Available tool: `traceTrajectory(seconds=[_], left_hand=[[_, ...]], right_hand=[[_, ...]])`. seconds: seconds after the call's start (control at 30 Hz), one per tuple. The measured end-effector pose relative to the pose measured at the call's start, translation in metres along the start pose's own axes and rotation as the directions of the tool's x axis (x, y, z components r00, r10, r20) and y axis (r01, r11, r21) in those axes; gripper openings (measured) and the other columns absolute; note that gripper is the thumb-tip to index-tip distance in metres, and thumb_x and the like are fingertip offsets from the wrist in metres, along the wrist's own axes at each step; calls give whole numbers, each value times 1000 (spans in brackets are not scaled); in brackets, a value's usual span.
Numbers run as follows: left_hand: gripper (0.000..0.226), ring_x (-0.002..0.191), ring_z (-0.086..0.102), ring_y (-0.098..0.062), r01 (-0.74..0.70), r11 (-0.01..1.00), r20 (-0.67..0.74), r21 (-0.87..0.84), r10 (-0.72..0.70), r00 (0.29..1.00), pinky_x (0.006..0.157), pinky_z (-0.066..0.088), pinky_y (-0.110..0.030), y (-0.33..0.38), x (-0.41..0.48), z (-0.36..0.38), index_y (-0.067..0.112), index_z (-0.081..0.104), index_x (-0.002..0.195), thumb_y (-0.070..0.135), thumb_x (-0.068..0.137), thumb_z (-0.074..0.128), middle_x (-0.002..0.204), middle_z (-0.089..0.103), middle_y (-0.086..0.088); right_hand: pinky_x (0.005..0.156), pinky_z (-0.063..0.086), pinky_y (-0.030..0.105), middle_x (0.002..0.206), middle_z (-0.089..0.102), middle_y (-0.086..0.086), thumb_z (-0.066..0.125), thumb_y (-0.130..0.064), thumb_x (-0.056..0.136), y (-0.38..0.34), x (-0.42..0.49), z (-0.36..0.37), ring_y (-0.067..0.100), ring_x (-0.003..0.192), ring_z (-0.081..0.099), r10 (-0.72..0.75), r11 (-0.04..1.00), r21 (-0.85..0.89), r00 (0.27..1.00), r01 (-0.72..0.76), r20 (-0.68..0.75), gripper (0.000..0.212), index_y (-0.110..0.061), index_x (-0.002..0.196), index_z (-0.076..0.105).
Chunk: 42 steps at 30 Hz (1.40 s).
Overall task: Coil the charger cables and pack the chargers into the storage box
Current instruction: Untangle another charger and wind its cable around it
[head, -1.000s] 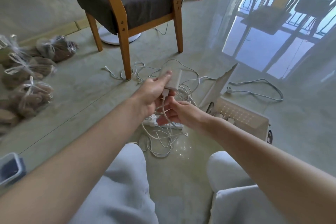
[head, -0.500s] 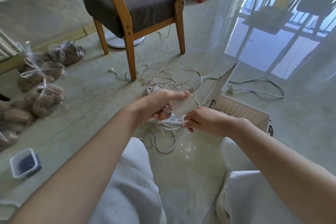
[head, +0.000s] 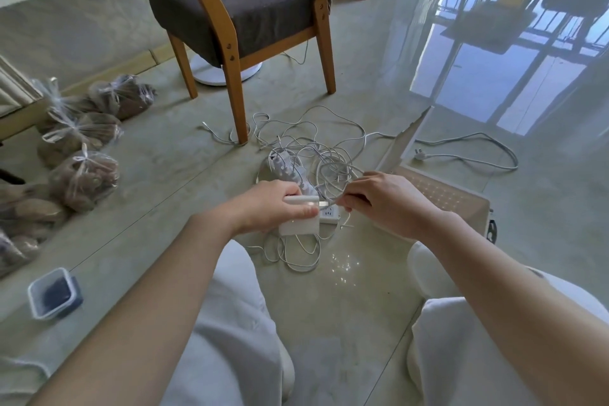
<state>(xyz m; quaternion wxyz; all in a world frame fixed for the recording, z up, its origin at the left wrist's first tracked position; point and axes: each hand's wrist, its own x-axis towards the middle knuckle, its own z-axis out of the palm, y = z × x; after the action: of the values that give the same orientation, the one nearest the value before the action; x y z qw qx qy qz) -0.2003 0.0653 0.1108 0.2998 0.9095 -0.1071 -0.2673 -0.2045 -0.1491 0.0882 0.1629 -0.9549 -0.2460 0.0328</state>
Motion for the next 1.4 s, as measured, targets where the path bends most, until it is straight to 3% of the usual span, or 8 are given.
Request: traceTrajectory(seconds=[0.17, 0.37, 0.57, 0.73, 0.97, 1.1, 1.23, 1.4], left_hand=[[32, 49, 62, -14, 90, 992, -115, 84, -80, 990, 52, 43, -25, -5, 7, 7, 21, 50, 83, 51, 86, 59, 76, 60, 4], [42, 91, 64, -38, 208, 976, -321, 61, -178, 930, 80, 53, -43, -4, 29, 22, 12, 41, 104, 50, 90, 53, 105, 64, -19], [50, 115, 53, -35, 194, 928, -377, -317, -311, 873, 93, 43, -35, 6, 56, 19, -2, 34, 123, 39, 97, 44, 130, 49, -23], [30, 44, 58, -20, 67, 595, -193, -801, -363, 912, 49, 52, -32, 14, 62, 19, 2, 42, 104, 32, 102, 35, 79, 58, -17], [28, 52, 59, -25, 59, 169, 14, -984, -252, 968, 55, 58, -36, 10, 54, 4, 8, 53, 106, 23, 102, 30, 74, 56, -18], [31, 38, 49, -15, 108, 59, 93, -992, -220, 971, 38, 45, -19, 9, 51, -4, 6, 56, 95, 27, 99, 35, 72, 52, -14], [29, 31, 34, -9, 105, 175, 75, -979, -170, 983, 29, 18, -10, 2, 51, -15, 9, 52, 85, 29, 96, 34, 71, 47, -11], [35, 29, 28, -10, 109, 572, 31, -813, -144, 989, 31, 15, -9, -2, 45, -15, 8, 52, 86, 37, 96, 34, 57, 50, -10]], right_hand=[[67, 46, 31, 84, 66, -6, 35, -45, 96, -9, 0, 8, 16, 84, 59, 23, 997, -66, 996, -29, -90, 37, -24, 85, 64], [75, 46, 35, 101, 68, -1, 28, -40, 99, -36, 0, 21, 24, 92, 61, 124, 977, 180, 990, -112, -60, 37, -22, 108, 60], [72, 45, 39, 94, 66, 5, 24, -35, 100, -62, -4, 37, 32, 81, 59, 47, 946, 322, 999, -47, 8, 31, -18, 109, 48], [73, 45, 40, 98, 64, 5, 25, -31, 101, -56, 3, 46, 33, 83, 57, 25, 948, 317, 998, -43, 61, 23, -21, 105, 46], [69, 43, 35, 91, 61, 6, 29, -27, 101, -37, 1, 52, 31, 81, 54, 4, 976, 208, 962, -64, 275, 21, -20, 109, 48], [66, 36, 30, 88, 57, 1, 28, -31, 101, -21, 10, 50, 23, 77, 49, -13, 985, 166, 951, -41, 309, 26, -22, 106, 52], [64, 32, 29, 73, 50, -6, 31, -31, 101, -8, 18, 46, 17, 69, 45, -20, 988, 152, 936, -36, 352, 29, -21, 98, 58], [61, 30, 25, 57, 43, -14, 37, -29, 99, 7, 29, 37, -1, 54, 42, 45, 982, 160, 953, -97, 299, 27, -24, 88, 62]])
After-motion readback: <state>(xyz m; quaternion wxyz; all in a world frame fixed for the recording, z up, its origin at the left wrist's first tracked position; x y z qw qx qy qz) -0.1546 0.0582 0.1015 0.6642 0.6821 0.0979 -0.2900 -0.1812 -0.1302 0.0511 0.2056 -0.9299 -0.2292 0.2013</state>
